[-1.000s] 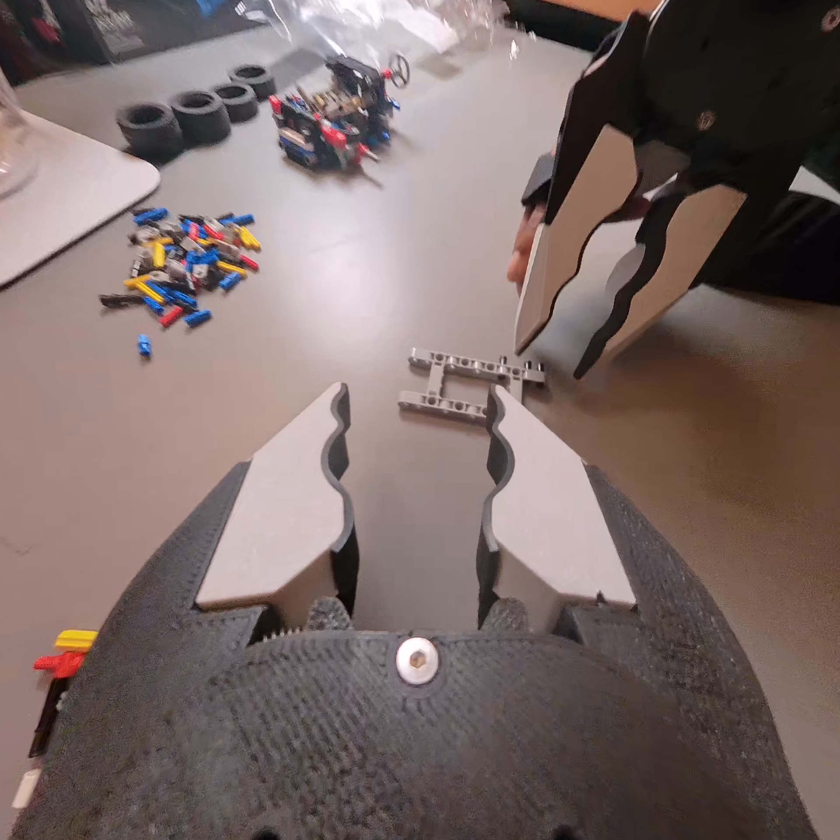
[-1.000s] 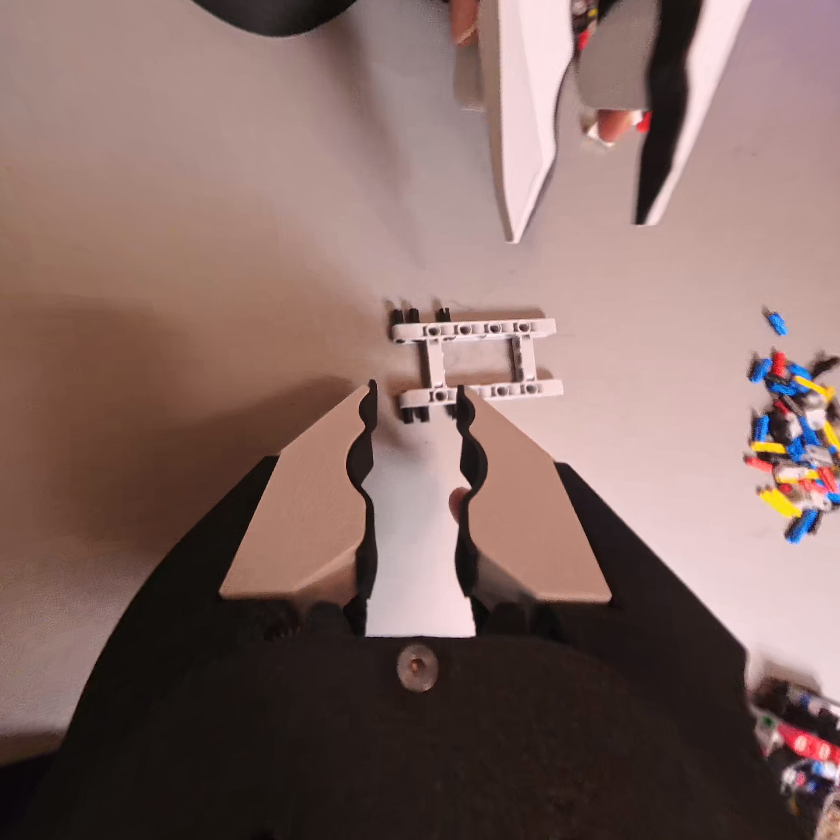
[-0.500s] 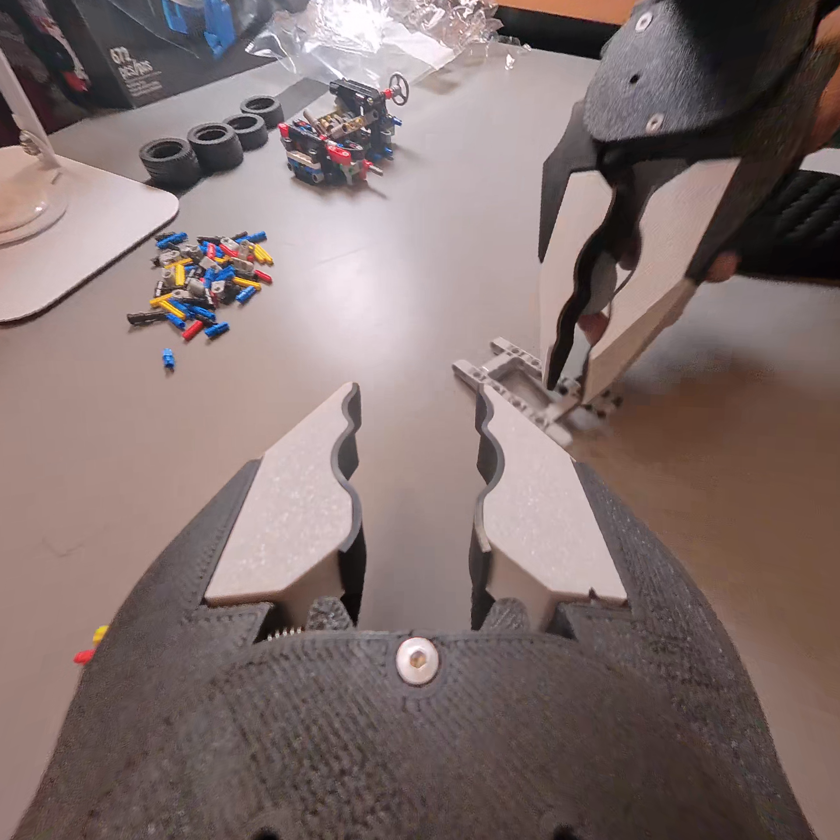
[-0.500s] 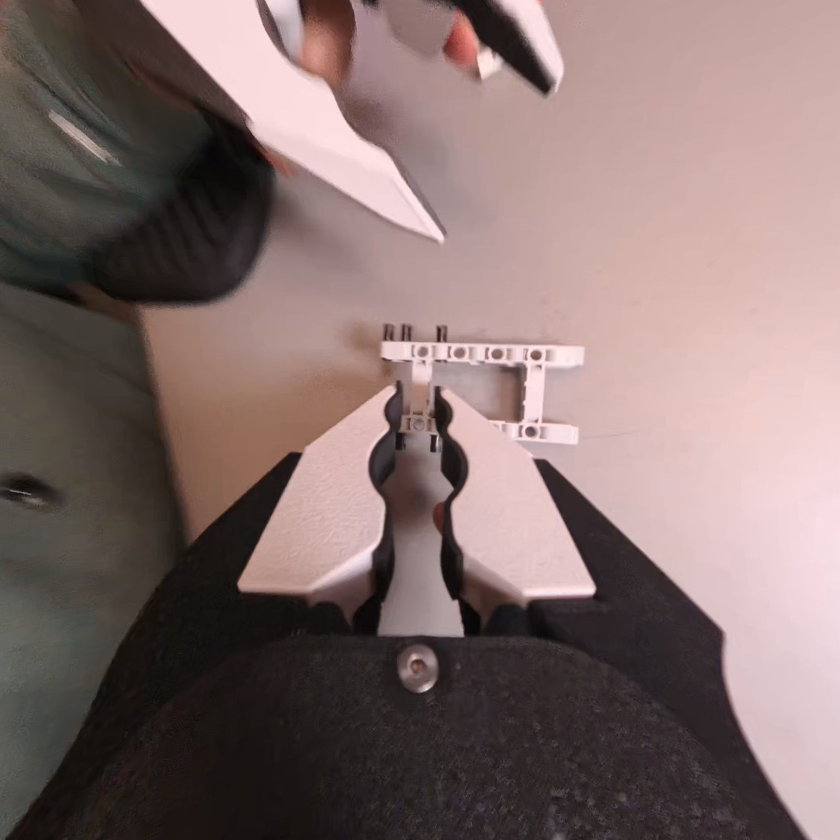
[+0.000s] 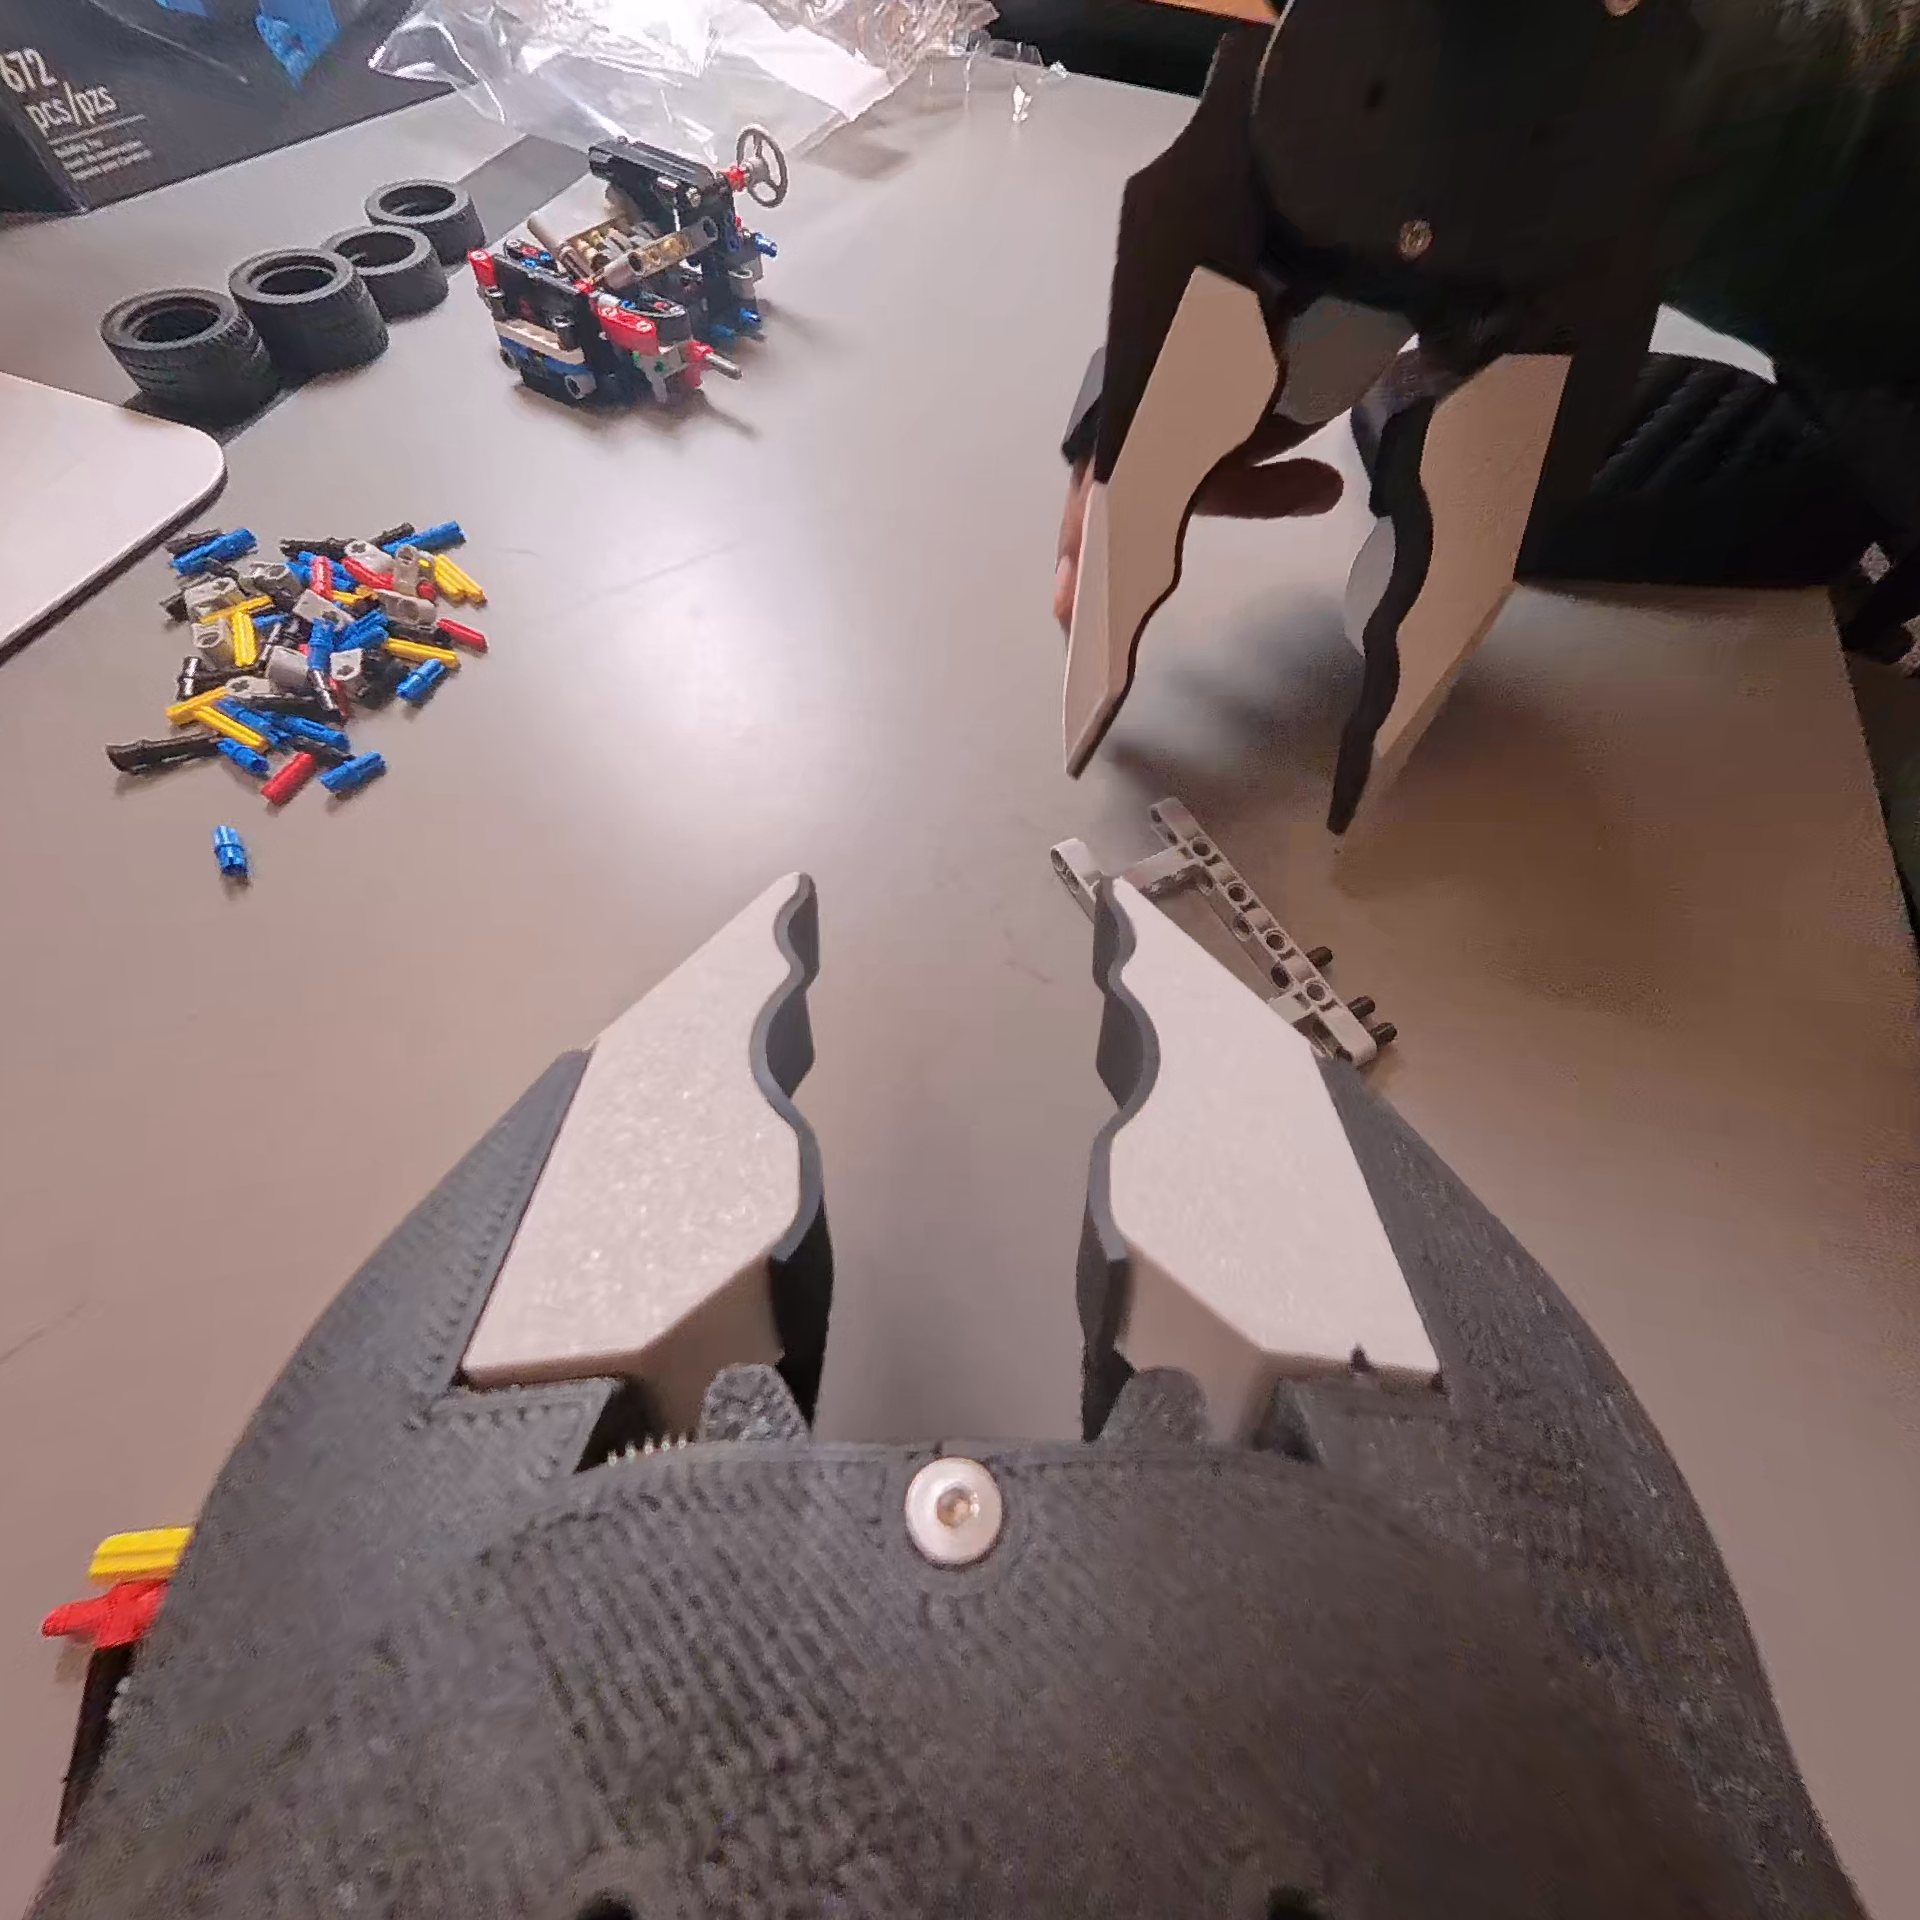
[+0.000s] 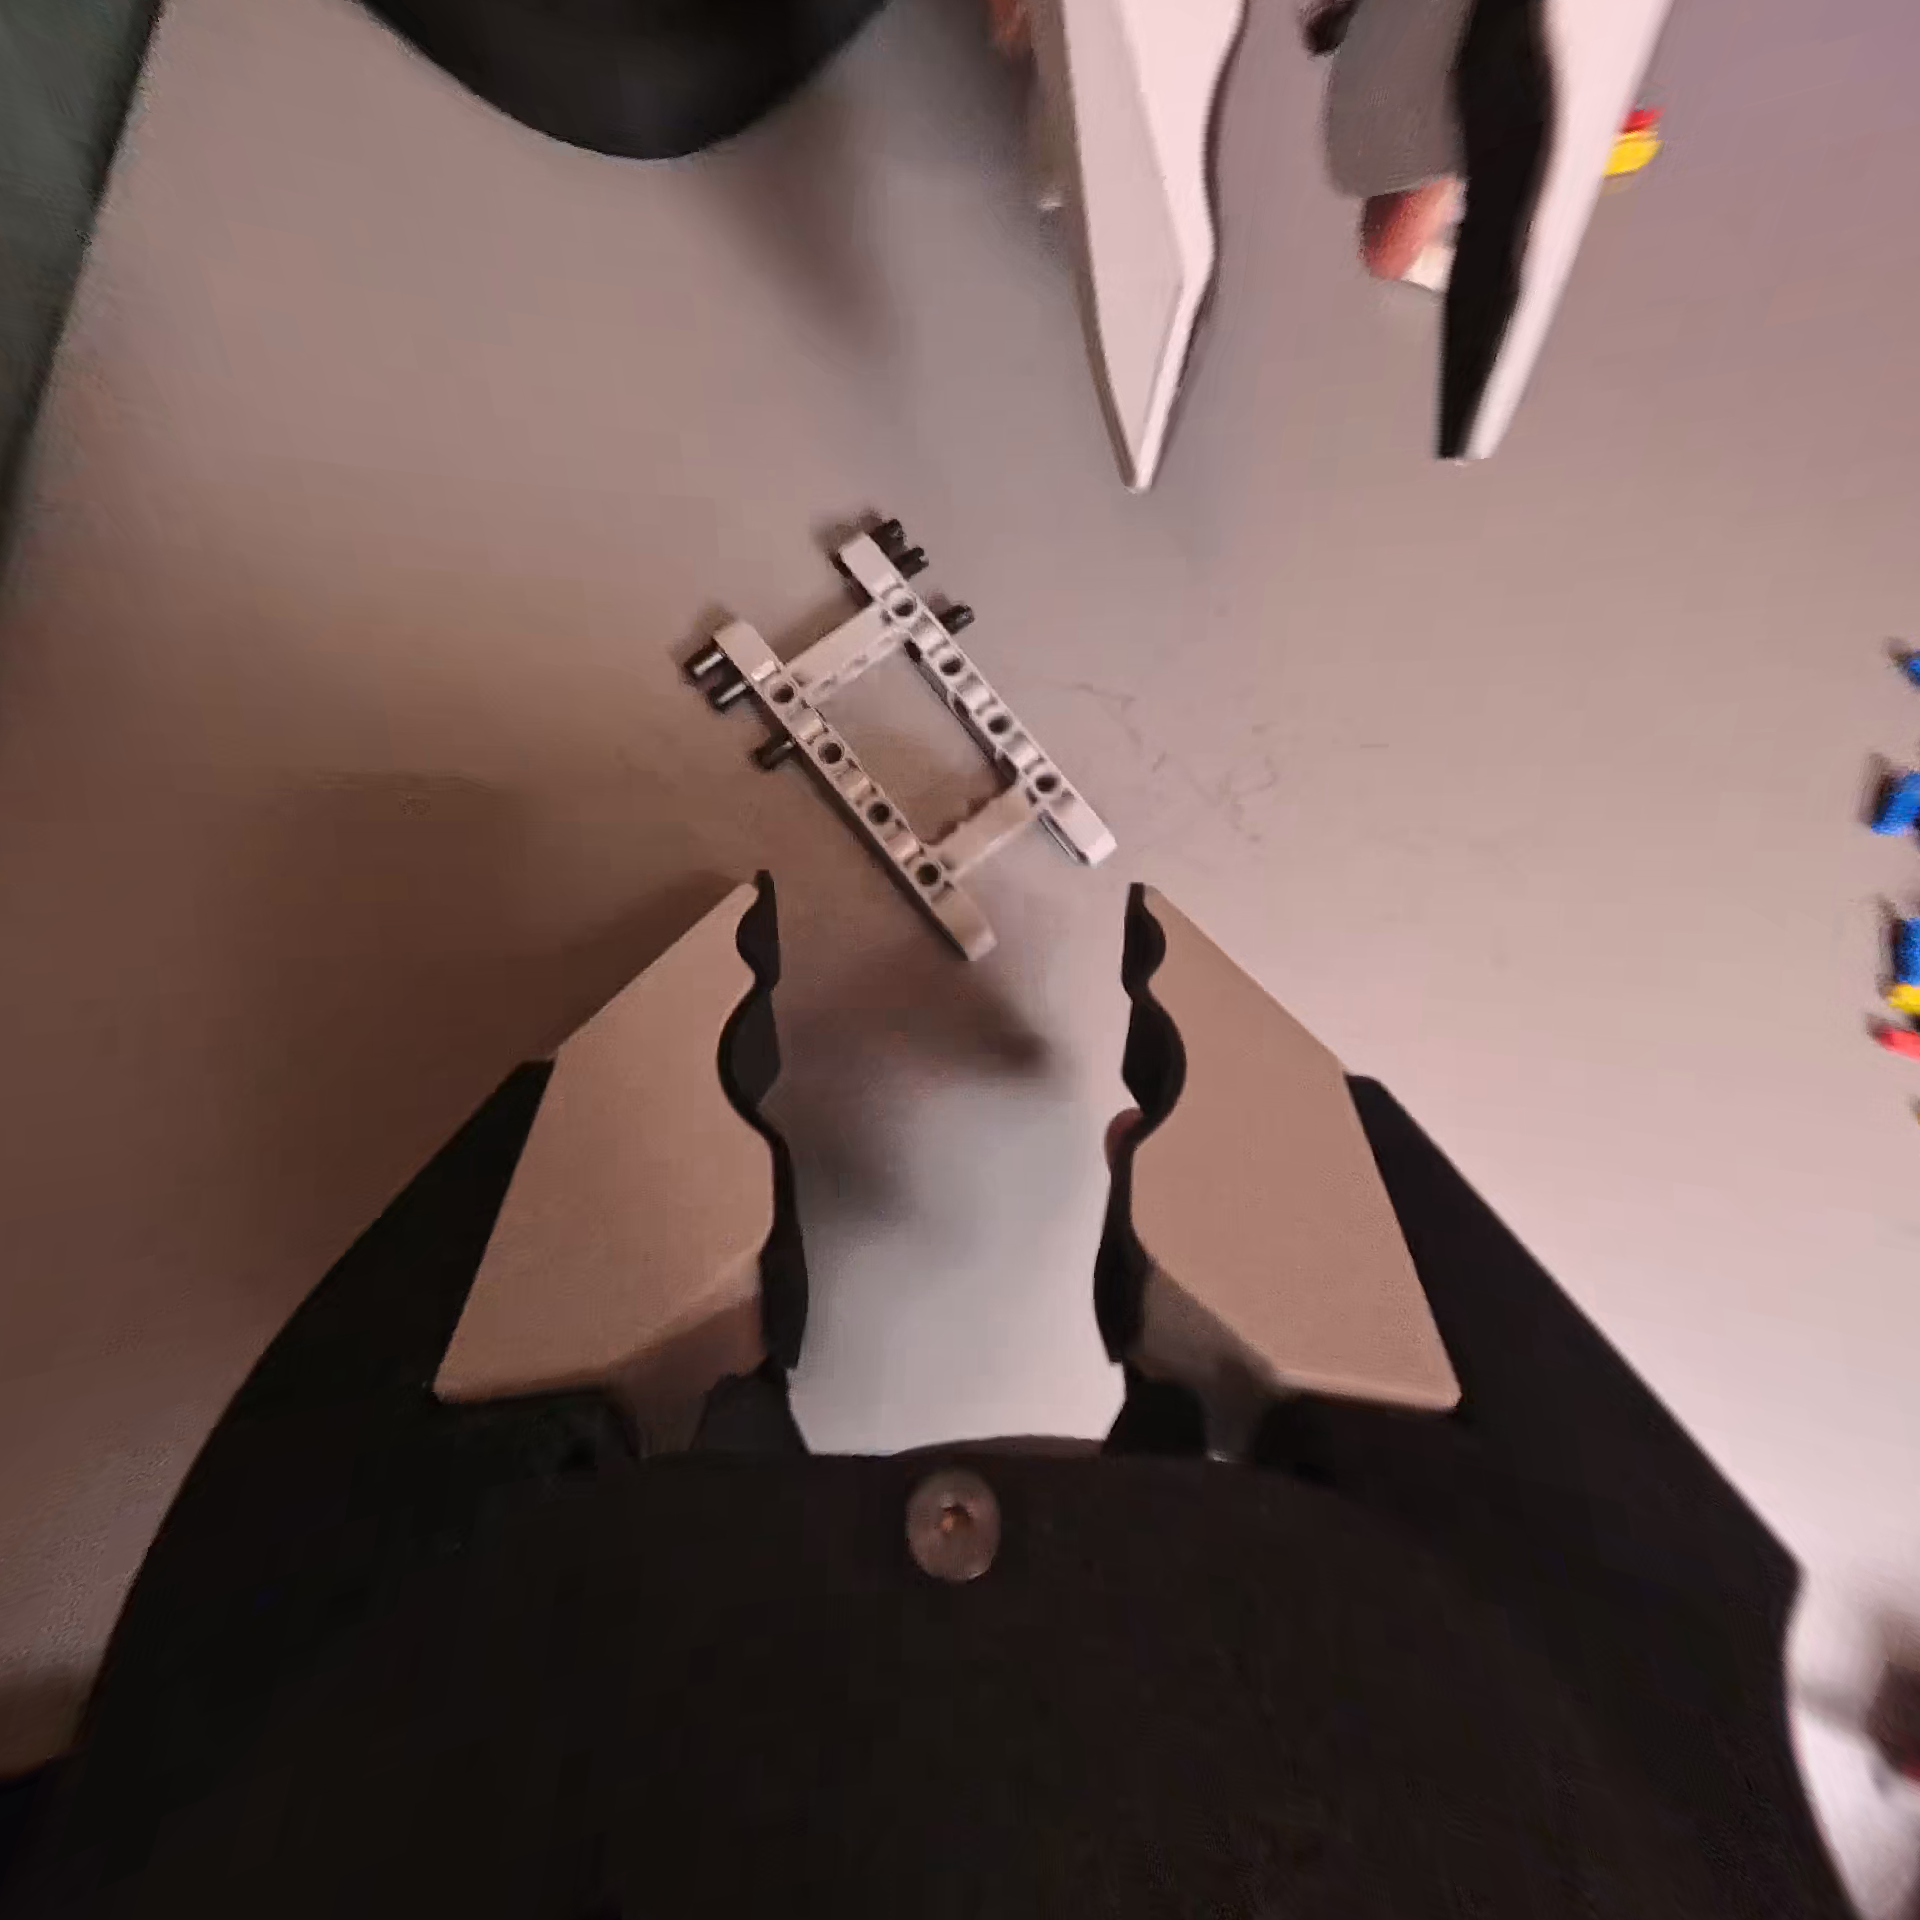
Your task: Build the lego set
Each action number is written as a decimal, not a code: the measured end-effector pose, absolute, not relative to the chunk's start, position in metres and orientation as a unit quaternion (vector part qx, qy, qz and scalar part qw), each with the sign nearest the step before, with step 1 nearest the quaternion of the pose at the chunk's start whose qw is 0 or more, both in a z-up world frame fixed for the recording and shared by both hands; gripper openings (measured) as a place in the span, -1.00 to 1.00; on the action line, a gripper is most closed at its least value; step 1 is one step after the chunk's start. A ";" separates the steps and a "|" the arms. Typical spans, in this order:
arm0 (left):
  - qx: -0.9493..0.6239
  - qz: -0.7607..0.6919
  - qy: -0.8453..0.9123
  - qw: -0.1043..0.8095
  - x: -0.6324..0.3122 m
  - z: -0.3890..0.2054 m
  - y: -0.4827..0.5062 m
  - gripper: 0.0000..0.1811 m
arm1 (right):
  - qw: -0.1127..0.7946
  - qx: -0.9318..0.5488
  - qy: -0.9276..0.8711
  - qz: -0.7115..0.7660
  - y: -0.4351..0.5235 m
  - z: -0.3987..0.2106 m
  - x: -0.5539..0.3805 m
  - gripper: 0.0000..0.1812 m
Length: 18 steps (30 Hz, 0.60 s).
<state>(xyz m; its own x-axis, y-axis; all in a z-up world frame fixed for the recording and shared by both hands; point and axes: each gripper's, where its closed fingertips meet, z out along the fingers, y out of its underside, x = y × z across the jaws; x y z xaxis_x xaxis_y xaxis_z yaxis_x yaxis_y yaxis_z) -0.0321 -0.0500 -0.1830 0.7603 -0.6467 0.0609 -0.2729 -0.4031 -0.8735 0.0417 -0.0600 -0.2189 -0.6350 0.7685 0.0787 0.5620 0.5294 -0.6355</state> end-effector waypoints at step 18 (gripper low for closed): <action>-0.819 -0.192 0.283 0.461 -0.036 -0.191 -0.049 -0.41 | 0.190 -0.418 -0.846 0.270 -0.055 -0.231 0.043 -0.47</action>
